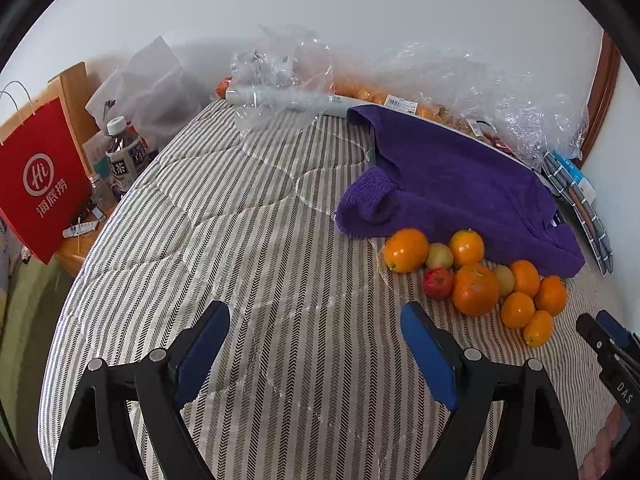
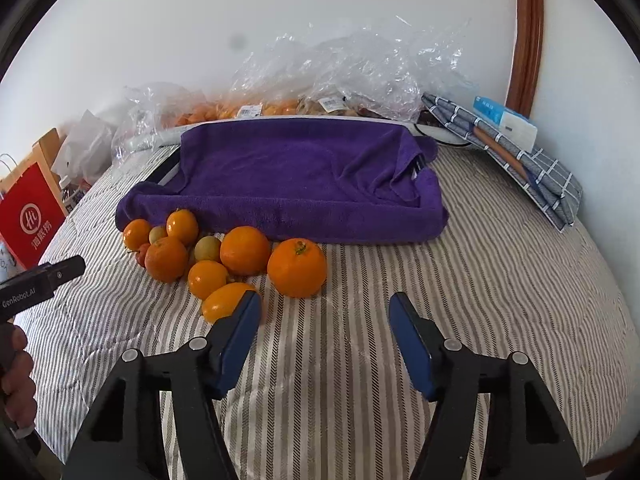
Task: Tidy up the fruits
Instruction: 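Move both tools forward toward the fruit cluster beside the purple towel, then close the right gripper on the large stemmed orange while the left gripper grasps a small orange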
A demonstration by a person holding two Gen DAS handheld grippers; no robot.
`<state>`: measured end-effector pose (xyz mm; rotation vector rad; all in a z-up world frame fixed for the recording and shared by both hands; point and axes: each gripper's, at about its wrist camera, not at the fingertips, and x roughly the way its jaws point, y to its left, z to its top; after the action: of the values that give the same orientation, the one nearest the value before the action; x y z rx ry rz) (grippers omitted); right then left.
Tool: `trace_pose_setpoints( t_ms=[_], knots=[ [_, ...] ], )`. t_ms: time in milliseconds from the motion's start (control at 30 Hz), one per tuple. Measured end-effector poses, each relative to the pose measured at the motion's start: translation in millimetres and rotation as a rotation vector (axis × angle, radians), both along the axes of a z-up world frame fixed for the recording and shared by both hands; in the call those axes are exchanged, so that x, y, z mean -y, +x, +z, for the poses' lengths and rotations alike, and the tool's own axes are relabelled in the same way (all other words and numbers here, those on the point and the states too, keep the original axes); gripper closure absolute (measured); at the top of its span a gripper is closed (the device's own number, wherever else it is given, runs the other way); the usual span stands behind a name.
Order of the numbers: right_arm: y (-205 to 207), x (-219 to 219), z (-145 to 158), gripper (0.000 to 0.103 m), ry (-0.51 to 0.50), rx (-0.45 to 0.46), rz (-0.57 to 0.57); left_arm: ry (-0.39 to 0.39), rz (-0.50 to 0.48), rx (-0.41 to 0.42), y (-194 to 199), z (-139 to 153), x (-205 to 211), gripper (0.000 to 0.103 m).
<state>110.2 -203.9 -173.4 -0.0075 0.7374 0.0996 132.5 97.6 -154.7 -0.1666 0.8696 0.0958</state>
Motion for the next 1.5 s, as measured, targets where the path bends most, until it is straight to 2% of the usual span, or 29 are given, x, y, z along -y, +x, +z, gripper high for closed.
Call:
trace_pose_setpoints(
  t_ms=[167,367,500,833,1100,1167,1300,1500],
  knots=[
    [24.2,2.7,-6.8,0.041,0.079,-0.009,0.022,-0.004,-0.061,-0.029,13.1,-12.2,2.5,0.017],
    [41.8,-2.7,-22.0,0.044,0.076,-0.071,0.042,-0.045,-0.121,-0.033,25.5,-21.1,10.2,0.017],
    [48.6,-5.1,-28.0,0.044,0.073,-0.077,0.039,-0.036,-0.131,-0.005,28.3,-22.2,13.7,0.017],
    [64.7,-6.6,-34.1,0.045,0.073,-0.089,0.012,-0.111,-0.13,0.025,27.9,-21.2,3.5,0.017],
    [66.0,-6.7,-34.1,0.045,0.076,-0.089,0.014,-0.101,-0.131,0.021,27.1,-20.6,4.4,0.017],
    [65.1,-6.8,-34.1,0.047,0.074,-0.089,0.017,-0.095,-0.134,0.019,26.6,-20.6,5.4,0.017],
    [59.6,-8.0,-32.9,0.06,0.078,-0.082,0.044,-0.085,-0.151,0.016,24.9,-20.1,8.7,0.02],
    [53.7,-4.7,-32.3,0.06,0.083,-0.076,0.033,-0.094,-0.153,0.018,25.0,-20.0,7.7,0.021]
  ],
)
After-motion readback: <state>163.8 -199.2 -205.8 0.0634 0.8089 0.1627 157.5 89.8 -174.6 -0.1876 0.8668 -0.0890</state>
